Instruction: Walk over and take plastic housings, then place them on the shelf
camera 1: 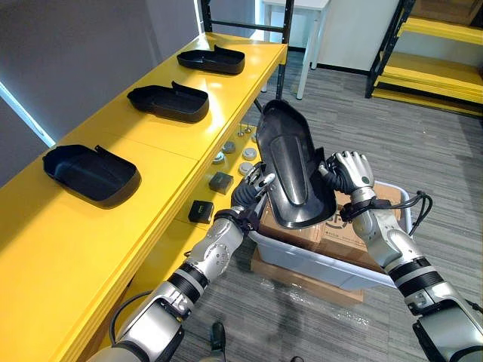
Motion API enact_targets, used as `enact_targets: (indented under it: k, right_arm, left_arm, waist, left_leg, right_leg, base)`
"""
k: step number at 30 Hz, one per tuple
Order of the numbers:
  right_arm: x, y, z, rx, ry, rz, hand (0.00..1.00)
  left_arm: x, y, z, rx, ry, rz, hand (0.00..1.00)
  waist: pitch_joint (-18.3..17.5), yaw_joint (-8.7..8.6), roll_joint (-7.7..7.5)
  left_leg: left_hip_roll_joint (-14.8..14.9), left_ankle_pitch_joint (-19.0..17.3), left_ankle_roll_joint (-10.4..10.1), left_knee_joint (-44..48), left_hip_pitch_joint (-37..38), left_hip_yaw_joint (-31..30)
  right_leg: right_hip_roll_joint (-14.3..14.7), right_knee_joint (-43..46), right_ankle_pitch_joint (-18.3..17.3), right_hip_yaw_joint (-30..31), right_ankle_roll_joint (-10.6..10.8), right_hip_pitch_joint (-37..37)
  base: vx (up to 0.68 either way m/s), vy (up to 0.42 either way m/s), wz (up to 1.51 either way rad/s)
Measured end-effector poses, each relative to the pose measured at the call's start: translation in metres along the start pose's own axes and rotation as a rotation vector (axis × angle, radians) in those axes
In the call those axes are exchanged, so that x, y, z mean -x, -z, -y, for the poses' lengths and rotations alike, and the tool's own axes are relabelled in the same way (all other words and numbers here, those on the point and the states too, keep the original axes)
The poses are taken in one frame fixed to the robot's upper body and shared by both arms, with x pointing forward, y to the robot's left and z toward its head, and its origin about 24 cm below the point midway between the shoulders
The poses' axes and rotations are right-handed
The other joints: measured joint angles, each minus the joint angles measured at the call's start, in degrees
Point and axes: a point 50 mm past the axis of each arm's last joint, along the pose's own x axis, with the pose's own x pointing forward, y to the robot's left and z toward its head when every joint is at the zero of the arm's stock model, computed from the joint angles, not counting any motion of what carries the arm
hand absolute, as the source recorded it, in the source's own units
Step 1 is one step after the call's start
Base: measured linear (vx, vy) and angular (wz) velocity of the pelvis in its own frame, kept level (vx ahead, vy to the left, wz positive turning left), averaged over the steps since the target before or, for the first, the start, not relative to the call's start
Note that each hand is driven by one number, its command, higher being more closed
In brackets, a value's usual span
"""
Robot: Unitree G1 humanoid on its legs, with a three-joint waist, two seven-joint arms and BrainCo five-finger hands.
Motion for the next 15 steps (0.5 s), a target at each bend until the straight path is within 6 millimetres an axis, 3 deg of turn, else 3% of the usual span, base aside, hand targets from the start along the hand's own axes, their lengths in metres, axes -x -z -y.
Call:
enact_targets:
  k: [5, 7, 15]
  right_arm:
    - [0.006, -0.003, -0.003, 0.011, 0.005, 0.014, 1.00]
    - [0.010, -0.013, -0.007, 0.006, -0.007, 0.055, 1.00]
    - [0.021, -0.031, -0.003, -0.011, 0.059, 0.130, 1.00]
  left_arm:
    - [-0.006, -0.003, -0.003, -0.060, -0.059, -0.008, 1.00]
    - [-0.009, -0.002, 0.004, -0.084, -0.038, -0.019, 1.00]
    - [-0.010, -0.004, -0.003, -0.074, -0.095, -0.024, 1.00]
  waist:
    - [-0.09, 0.88, 0.04]
    - [-0.10, 0.96, 0.04]
    - [-0.17, 1.18, 0.03]
  left_leg:
    - [-0.08, 0.02, 0.01, 0.02, 0.00, -0.88]
    - [-0.12, 0.02, 0.01, 0.02, -0.04, -1.08]
    - [-0.31, 0.09, 0.12, 0.01, -0.05, -1.48]
  right_leg:
    - [0.23, -0.09, -0.02, -0.87, -0.01, 0.64]
    - [0.25, -0.09, -0.02, -1.01, -0.01, 0.69]
    - [0.19, -0.23, -0.06, -1.18, 0.01, 0.93]
  base:
    - [0.00, -0.011, 0.10]
    - [0.00, -0.005, 0.05]
    - [0.00, 0.000, 0.01]
